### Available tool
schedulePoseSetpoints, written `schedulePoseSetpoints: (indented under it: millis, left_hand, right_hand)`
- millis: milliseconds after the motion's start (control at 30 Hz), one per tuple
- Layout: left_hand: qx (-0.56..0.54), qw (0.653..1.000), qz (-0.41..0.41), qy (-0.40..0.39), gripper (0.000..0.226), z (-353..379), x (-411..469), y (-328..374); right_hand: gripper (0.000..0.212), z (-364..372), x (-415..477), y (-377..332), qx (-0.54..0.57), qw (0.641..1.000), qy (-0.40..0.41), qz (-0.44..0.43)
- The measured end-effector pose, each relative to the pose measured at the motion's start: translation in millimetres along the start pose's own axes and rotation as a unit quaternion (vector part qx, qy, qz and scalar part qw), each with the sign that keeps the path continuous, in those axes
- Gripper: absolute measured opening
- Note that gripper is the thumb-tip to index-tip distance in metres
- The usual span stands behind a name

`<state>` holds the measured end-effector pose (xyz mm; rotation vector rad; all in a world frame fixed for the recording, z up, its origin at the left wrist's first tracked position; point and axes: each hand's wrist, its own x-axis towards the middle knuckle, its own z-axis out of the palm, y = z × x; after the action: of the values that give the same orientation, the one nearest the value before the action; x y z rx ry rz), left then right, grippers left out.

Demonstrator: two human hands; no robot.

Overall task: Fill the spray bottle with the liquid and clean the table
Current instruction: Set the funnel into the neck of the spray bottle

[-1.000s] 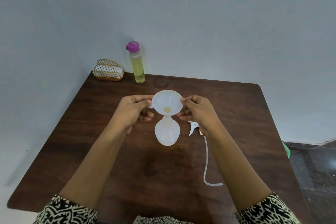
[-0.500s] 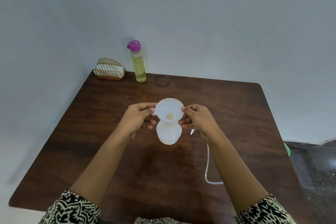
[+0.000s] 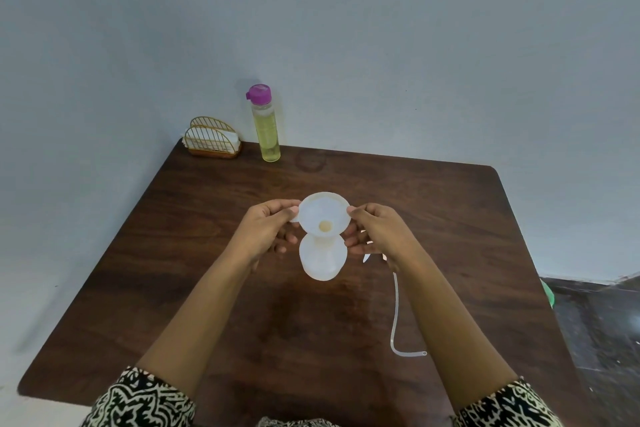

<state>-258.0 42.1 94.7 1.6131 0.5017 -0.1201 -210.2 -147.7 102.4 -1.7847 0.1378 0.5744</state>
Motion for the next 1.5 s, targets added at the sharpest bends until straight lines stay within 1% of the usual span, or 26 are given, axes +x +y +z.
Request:
schedulePoseSetpoints:
  millis: [167, 367, 467, 533, 633, 833, 1033, 1233, 1300, 1400, 1500]
  left_hand:
    - [0.007, 1.000, -0.002, 0.012, 0.021, -5, -1, 2]
    - [0.015, 0.999, -0.004, 0.039, 0.019, -19, 2, 7]
    - [0.030, 0.999, -0.010, 0.021, 0.021, -24, 5, 10]
    - [0.038, 0.999, -0.024, 0.008, 0.019, -23, 7, 10]
    - [0.015, 1.000, -0.026, -0.004, 0.014, -19, 8, 10]
    - [0.000, 1.000, -0.005, 0.007, 0.011, -15, 10, 4]
    - [-0.004, 1.000, -0.009, 0.009, 0.009, -10, 9, 0]
    - [-0.011, 1.000, -0.018, 0.019, 0.012, -7, 7, 3]
    - [-0.013, 0.999, -0.021, 0.032, 0.014, -9, 6, 6]
    - [-0.007, 0.998, -0.014, 0.054, 0.017, -17, 9, 12]
    - [-0.002, 0.996, 0.003, 0.084, 0.017, -30, 19, 24]
  right_hand:
    - [0.024, -6, 0, -1, -0.050, 0.998, 0.022, -0.020]
    - [0.020, -11, 7, -10, -0.117, 0.990, 0.048, -0.061]
    - [0.019, -9, 13, -16, -0.136, 0.989, 0.023, -0.062]
    - [0.016, -6, 17, -17, -0.133, 0.990, -0.001, -0.050]
    - [0.012, -4, 21, -16, -0.119, 0.992, -0.015, -0.043]
    - [0.011, -5, 23, -7, -0.111, 0.992, -0.018, -0.053]
    - [0.011, -8, 22, -5, -0.100, 0.994, -0.013, -0.051]
    - [0.016, -7, 18, -7, -0.110, 0.993, -0.011, -0.041]
    - [0.017, -9, 16, -9, -0.132, 0.990, 0.008, -0.050]
    - [0.018, -13, 19, -20, -0.173, 0.980, 0.037, -0.089]
    - [0.019, -13, 35, -45, -0.215, 0.967, 0.030, -0.132]
